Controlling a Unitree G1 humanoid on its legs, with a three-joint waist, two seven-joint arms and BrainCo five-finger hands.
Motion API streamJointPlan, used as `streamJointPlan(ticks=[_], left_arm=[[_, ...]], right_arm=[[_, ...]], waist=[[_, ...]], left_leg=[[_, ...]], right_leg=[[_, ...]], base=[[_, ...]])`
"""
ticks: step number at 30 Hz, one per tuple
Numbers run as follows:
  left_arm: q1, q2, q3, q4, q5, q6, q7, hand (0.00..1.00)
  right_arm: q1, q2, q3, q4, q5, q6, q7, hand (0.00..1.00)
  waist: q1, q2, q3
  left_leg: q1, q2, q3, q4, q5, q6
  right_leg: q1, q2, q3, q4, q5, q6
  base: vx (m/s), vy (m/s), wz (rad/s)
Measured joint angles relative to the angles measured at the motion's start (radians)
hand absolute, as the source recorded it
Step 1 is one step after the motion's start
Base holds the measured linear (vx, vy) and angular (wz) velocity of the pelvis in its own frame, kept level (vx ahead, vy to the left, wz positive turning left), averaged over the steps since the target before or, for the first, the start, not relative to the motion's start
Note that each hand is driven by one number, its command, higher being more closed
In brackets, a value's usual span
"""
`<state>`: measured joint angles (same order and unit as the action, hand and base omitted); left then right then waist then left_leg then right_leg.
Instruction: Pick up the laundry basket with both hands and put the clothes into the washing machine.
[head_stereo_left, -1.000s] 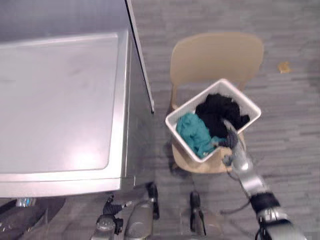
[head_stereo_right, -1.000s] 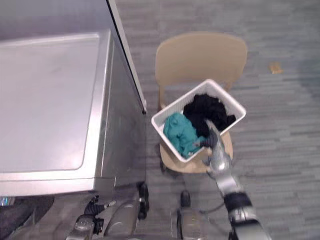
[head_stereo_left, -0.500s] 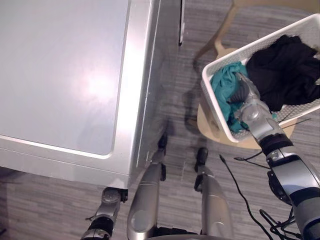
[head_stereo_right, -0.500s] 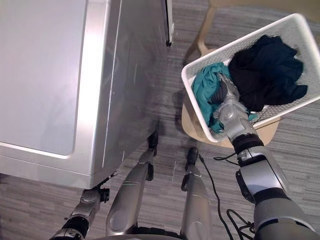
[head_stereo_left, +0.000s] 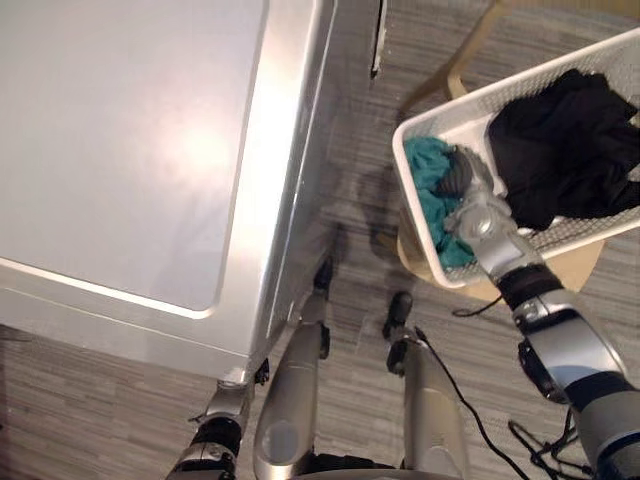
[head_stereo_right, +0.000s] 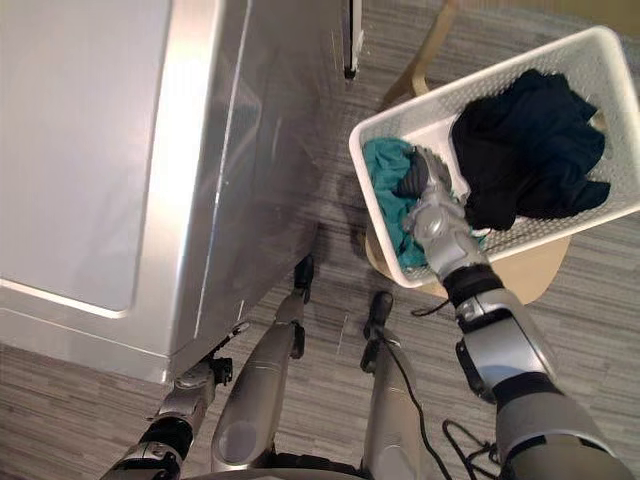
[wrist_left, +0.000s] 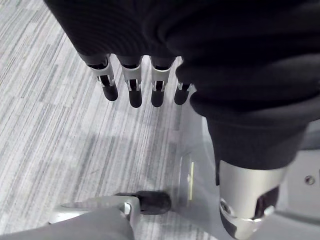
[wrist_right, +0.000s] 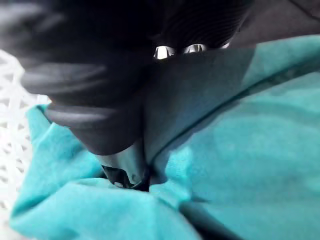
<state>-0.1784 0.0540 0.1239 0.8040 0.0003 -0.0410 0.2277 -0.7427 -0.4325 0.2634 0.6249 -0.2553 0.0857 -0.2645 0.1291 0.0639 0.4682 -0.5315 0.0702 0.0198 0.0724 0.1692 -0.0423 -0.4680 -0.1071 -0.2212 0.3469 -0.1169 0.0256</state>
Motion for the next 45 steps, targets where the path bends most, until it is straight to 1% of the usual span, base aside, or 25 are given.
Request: streamJointPlan(ticks=[2,6,9,13,16,18,20,21,22,24,25,27,28,29,30,31,32,33,35,36,37,39,40,43,45], left_arm=[[0.004,0.004,0.004,-0.015,-0.007,0.012,0.008,0.00],[0.040,0.018,0.006,-0.030,-0.007,0.020,0.013,0.00],[0.138,0.041,0.007,-0.022,-0.007,0.042,0.011,0.00],[0.203,0.046,0.032,-0.008,-0.007,0.068,0.001,0.00],[0.232,0.054,0.061,-0.009,-0.007,0.077,-0.008,0.00],[0.238,0.055,0.085,-0.009,-0.007,0.077,-0.009,0.00],[0.240,0.054,0.088,-0.010,-0.007,0.077,-0.009,0.00],[0.238,0.048,0.097,-0.015,-0.007,0.077,-0.010,0.00],[0.238,0.046,0.118,-0.035,-0.007,0.075,-0.009,0.00],[0.256,0.036,0.125,-0.070,-0.008,0.076,-0.003,0.00],[0.277,0.028,0.139,-0.107,-0.010,0.075,0.005,0.00],[0.282,0.007,0.143,-0.151,-0.011,0.075,0.017,0.00],[0.291,-0.016,0.135,-0.193,-0.020,0.075,0.022,0.00],[0.307,-0.040,0.105,-0.245,-0.032,0.075,0.026,0.00],[0.316,-0.057,0.083,-0.268,-0.034,0.075,0.024,0.00],[0.317,-0.065,0.041,-0.292,-0.039,0.075,0.019,0.00],[0.314,-0.065,0.011,-0.316,-0.040,0.074,0.010,0.00],[0.320,-0.064,-0.014,-0.369,-0.039,0.073,-0.001,0.00],[0.330,-0.054,-0.041,-0.459,-0.039,0.071,-0.012,0.00],[0.334,-0.043,-0.047,-0.517,-0.038,0.052,-0.016,0.00],[0.332,-0.033,-0.049,-0.562,-0.038,0.036,-0.026,0.00],[0.326,-0.009,-0.078,-0.659,-0.036,0.013,-0.035,0.00],[0.318,0.001,-0.105,-0.701,-0.027,0.000,-0.044,0.00],[0.269,0.011,-0.177,-0.759,0.008,-0.026,-0.075,0.00],[0.258,0.053,-0.219,-0.780,0.016,-0.036,-0.079,0.00]], right_arm=[[0.118,0.044,-0.083,-0.182,0.031,0.003,-0.021,1.00],[0.287,0.143,-0.200,-0.388,0.080,-0.009,-0.043,1.00],[0.441,0.243,-0.253,-0.484,0.122,-0.038,-0.043,1.00],[0.560,0.307,-0.275,-0.589,0.181,-0.063,-0.029,1.00],[0.594,0.352,-0.275,-0.656,0.203,-0.092,0.002,1.00],[0.625,0.383,-0.274,-0.682,0.229,-0.118,0.025,1.00],[0.660,0.391,-0.273,-0.694,0.249,-0.121,0.035,1.00],[0.675,0.392,-0.274,-0.713,0.255,-0.122,0.040,1.00],[0.696,0.410,-0.273,-0.743,0.260,-0.131,0.046,1.00],[0.706,0.414,-0.256,-0.769,0.264,-0.151,0.050,1.00],[0.688,0.415,-0.218,-0.776,0.264,-0.159,0.053,1.00],[0.675,0.415,-0.190,-0.800,0.265,-0.159,0.053,1.00],[0.670,0.413,-0.181,-0.813,0.267,-0.159,0.054,1.00],[0.671,0.400,-0.184,-0.820,0.275,-0.159,0.052,1.00],[0.672,0.383,-0.188,-0.814,0.281,-0.159,0.052,1.00],[0.673,0.361,-0.196,-0.800,0.284,-0.156,0.051,1.00],[0.672,0.351,-0.212,-0.793,0.284,-0.156,0.052,1.00],[0.662,0.334,-0.229,-0.793,0.284,-0.156,0.054,1.00],[0.648,0.305,-0.252,-0.793,0.284,-0.157,0.055,1.00],[0.645,0.289,-0.257,-0.792,0.284,-0.157,0.070,1.00],[0.642,0.278,-0.257,-0.792,0.284,-0.157,0.078,1.00],[0.635,0.263,-0.259,-0.778,0.284,-0.157,0.097,1.00],[0.631,0.259,-0.261,-0.767,0.284,-0.157,0.106,1.00],[0.597,0.251,-0.269,-0.739,0.286,-0.157,0.146,1.00],[0.569,0.281,-0.230,-0.696,0.289,-0.156,0.172,1.00]], waist=[[-0.005,-0.013,0.000],[-0.014,-0.046,-0.023],[-0.043,-0.103,-0.132],[-0.060,-0.127,-0.213],[-0.061,-0.126,-0.246],[-0.062,-0.123,-0.245],[-0.062,-0.115,-0.249],[-0.061,-0.098,-0.253],[-0.068,-0.099,-0.255],[-0.057,-0.105,-0.265],[-0.049,-0.105,-0.280],[-0.021,-0.097,-0.281],[-0.006,-0.081,-0.286],[-0.009,-0.043,-0.290],[-0.010,-0.011,-0.290],[-0.019,0.005,-0.287],[-0.044,-0.009,-0.284],[-0.058,-0.023,-0.281],[-0.062,-0.021,-0.294],[-0.059,-0.015,-0.297],[-0.063,-0.008,-0.301],[-0.064,-0.001,-0.307],[-0.066,0.007,-0.316],[-0.086,0.046,-0.356],[-0.078,0.019,-0.370]], left_leg=[[0.059,0.001,0.012,-0.004,-0.011,-0.002],[0.169,0.003,0.020,-0.041,-0.010,-0.002],[0.245,0.002,0.033,-0.102,-0.010,-0.001],[0.329,0.002,0.052,-0.143,-0.011,-0.001],[0.383,-0.003,0.078,-0.157,-0.018,0.004],[0.387,0.000,0.068,-0.091,-0.054,0.005],[0.372,0.008,0.037,-0.028,-0.075,0.019],[0.364,0.024,0.018,-0.023,-0.087,0.023],[0.360,0.009,-0.016,-0.006,-0.087,0.023],[0.330,-0.013,-0.049,0.040,-0.090,0.019],[0.273,-0.019,-0.064,0.091,-0.094,0.013],[0.202,-0.014,-0.076,0.150,-0.091,0.008],[0.152,-0.005,-0.095,0.178,-0.079,-0.008],[0.119,0.017,-0.137,0.163,-0.044,-0.035],[0.124,0.033,-0.159,0.111,-0.016,-0.029],[0.146,0.062,-0.138,0.028,-0.057,-0.008],[0.137,0.064,-0.088,0.019,-0.103,0.020],[0.125,0.050,-0.041,0.087,-0.101,0.017],[0.139,0.048,-0.004,0.250,-0.108,0.015],[0.181,0.051,0.010,0.317,-0.139,0.004],[0.228,0.052,0.012,0.345,-0.202,-0.005],[0.348,0.057,0.012,0.314,-0.274,-0.026],[0.419,0.056,0.015,0.221,-0.281,-0.034],[0.506,0.072,0.010,-0.039,-0.265,-0.054],[0.507,0.054,0.011,-0.057,-0.243,-0.040]], right_leg=[[0.054,-0.001,0.007,-0.004,-0.015,0.000],[0.156,0.008,0.015,-0.046,-0.027,0.004],[0.223,0.023,0.032,-0.113,-0.022,0.012],[0.309,0.027,0.052,-0.194,0.007,0.021],[0.361,0.027,0.085,-0.225,0.024,0.028],[0.366,0.027,0.097,-0.164,0.021,0.031],[0.370,0.032,0.129,-0.117,0.021,0.040],[0.360,0.036,0.162,-0.053,-0.014,0.043],[0.334,0.022,0.208,0.163,-0.086,0.052],[0.361,0.000,0.276,0.291,-0.127,0.081],[0.385,-0.002,0.316,0.256,-0.156,0.073],[0.411,0.009,0.297,0.153,-0.230,0.062],[0.413,0.024,0.261,0.100,-0.275,0.041],[0.409,0.061,0.219,0.074,-0.298,0.017],[0.406,0.092,0.192,0.069,-0.287,-0.002],[0.411,0.100,0.138,0.044,-0.262,-0.030],[0.417,0.082,0.076,0.008,-0.238,-0.050],[0.411,0.061,0.027,-0.016,-0.207,-0.064],[0.406,0.050,-0.022,-0.079,-0.143,-0.078],[0.408,0.051,-0.041,-0.119,-0.105,-0.083],[0.408,0.051,-0.061,-0.147,-0.080,-0.087],[0.407,0.051,-0.097,-0.183,-0.044,-0.086],[0.407,0.055,-0.119,-0.198,-0.029,-0.081],[0.381,0.071,-0.190,-0.207,-0.001,-0.053],[0.375,0.055,-0.184,-0.215,0.027,-0.038]], base=[[-0.01,-0.025,-0.07],[-0.03,-0.020,-0.10],[0.04,0.007,-0.15],[0.10,0.014,-0.13],[0.10,0.017,-0.29],[0.02,0.001,-0.05],[-0.02,0.014,0.24],[-0.05,0.008,0.69],[-0.04,-0.028,0.78],[-0.10,-0.132,0.72],[-0.21,-0.261,0.42],[-0.27,-0.266,0.21],[-0.35,-0.257,0.42],[-0.35,-0.247,0.59],[-0.39,-0.239,0.91],[-0.41,-0.205,1.27],[-0.48,-0.243,1.61],[-0.36,-0.175,1.46],[-0.28,-0.130,0.92],[-0.27,-0.070,0.71],[-0.22,-0.025,0.55],[-0.20,0.029,0.63],[-0.19,0.065,0.70],[-0.19,0.137,0.71],[-0.14,0.153,0.15]])
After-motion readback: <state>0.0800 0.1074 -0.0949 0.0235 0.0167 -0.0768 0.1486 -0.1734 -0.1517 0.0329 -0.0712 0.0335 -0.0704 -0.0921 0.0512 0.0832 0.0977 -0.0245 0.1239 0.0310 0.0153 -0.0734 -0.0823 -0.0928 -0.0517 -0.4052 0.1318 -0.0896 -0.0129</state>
